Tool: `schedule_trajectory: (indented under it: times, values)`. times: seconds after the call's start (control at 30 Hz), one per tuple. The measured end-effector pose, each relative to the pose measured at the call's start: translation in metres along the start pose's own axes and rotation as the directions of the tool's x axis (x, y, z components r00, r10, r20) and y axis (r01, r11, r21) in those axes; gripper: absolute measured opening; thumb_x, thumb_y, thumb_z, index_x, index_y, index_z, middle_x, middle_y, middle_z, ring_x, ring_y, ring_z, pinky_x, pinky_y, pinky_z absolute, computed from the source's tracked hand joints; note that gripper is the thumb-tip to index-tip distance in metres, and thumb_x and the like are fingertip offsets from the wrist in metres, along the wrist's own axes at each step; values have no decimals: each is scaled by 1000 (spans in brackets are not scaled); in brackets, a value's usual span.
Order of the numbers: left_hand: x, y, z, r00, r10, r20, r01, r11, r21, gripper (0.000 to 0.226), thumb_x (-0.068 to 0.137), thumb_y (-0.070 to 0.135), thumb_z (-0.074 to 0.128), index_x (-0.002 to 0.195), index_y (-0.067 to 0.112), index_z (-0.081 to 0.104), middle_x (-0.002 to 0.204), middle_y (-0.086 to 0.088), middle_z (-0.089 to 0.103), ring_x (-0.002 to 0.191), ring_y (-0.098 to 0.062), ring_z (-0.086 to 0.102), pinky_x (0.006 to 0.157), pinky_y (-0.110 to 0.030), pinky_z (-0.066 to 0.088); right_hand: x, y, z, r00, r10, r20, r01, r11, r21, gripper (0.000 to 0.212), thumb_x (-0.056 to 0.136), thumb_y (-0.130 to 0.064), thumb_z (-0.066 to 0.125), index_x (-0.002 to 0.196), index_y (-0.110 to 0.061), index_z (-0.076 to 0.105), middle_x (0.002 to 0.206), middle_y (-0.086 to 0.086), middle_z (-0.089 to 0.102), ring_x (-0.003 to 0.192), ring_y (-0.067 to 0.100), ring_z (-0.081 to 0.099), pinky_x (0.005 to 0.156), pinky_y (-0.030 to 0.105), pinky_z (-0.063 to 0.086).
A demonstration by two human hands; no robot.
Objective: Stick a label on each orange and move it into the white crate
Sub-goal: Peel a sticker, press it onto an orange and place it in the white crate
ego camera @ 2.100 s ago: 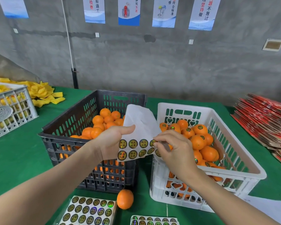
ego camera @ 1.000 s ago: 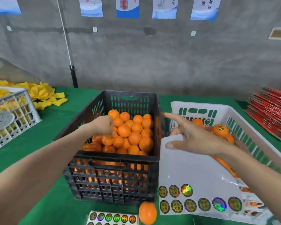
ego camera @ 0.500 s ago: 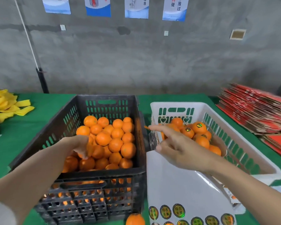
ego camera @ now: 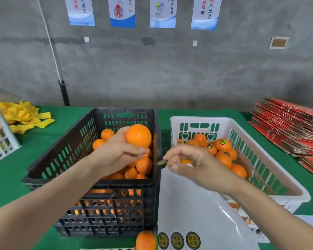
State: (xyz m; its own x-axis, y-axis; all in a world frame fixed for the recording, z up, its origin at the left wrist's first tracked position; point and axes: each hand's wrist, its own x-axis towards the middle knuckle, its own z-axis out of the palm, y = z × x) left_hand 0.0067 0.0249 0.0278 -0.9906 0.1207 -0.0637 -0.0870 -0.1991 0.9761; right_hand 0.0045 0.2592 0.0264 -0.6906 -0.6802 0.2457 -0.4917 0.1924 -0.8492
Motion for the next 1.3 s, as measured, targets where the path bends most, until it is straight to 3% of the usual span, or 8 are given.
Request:
schedule_trajectory:
  times: [0.07,0.17,0.27,0.57,0.8,0.93,1.17,1.3]
  values:
    - [-8,-2,19,993,-114,34,119,933,-340,80,76,17,73,144,11,33,133,-20,51,113,-34,59,109,-46,38,-6,-3,-2,999,-1,51,-1,999,48,21,89,-14,60,108,-22,62,95,-7,71,95,2,63,82,12,44]
    - [-23,-2,45,980,-179,83,193,782,-593,63,92,33,51,145,5,33,137,-25,50,125,-40,50,110,-48,35,-16,-5,-3,995,7,96,-32,965,260,24,85,-23,59,109,-22,60,96,1,74,98,11,67,80,13,46]
    - [-33,-11,65,993,-90,73,114,865,-488,61,81,18,49,141,11,40,132,-19,57,114,-34,61,89,-44,52,-21,-2,-2,996,26,80,-52,934,353,21,86,-28,57,104,-19,59,84,3,75,92,15,70,82,12,46]
    - [-46,-31,83,999,-17,30,27,935,-355,67,72,-5,62,131,23,47,136,-23,51,115,-41,59,89,-49,53,-31,-6,-14,995,52,84,-75,949,306,19,88,-22,55,105,-13,54,79,10,74,87,22,69,82,26,51]
    - [-45,-34,91,999,28,43,-12,944,-330,59,64,-4,59,118,22,55,118,-15,59,89,-30,70,70,-39,59,-37,-12,-22,994,107,37,-111,987,114,10,96,-14,51,105,-14,54,80,7,74,90,68,44,88,72,36]
    - [-43,-35,97,997,46,56,-28,959,-283,58,64,-5,60,117,20,54,117,-18,57,94,-31,66,79,-42,59,-38,-11,-19,994,77,-71,-75,997,25,3,97,-16,51,94,-15,53,75,5,74,42,21,41,52,35,41]
    - [-40,-35,106,994,65,83,-51,986,-156,58,67,-5,71,117,17,50,110,-18,57,97,-33,64,91,-48,54,-41,-2,-10,970,34,-239,-71,987,-147,11,93,-18,56,84,-24,52,69,4,71,71,23,65,71,43,52]
    - [-38,-34,108,998,45,36,-43,998,-46,52,68,3,78,110,19,52,102,-16,59,87,-26,67,75,-37,59,-44,3,-4,968,79,-238,-110,987,-119,15,91,-31,59,97,-28,46,70,-4,71,68,5,64,60,18,49]
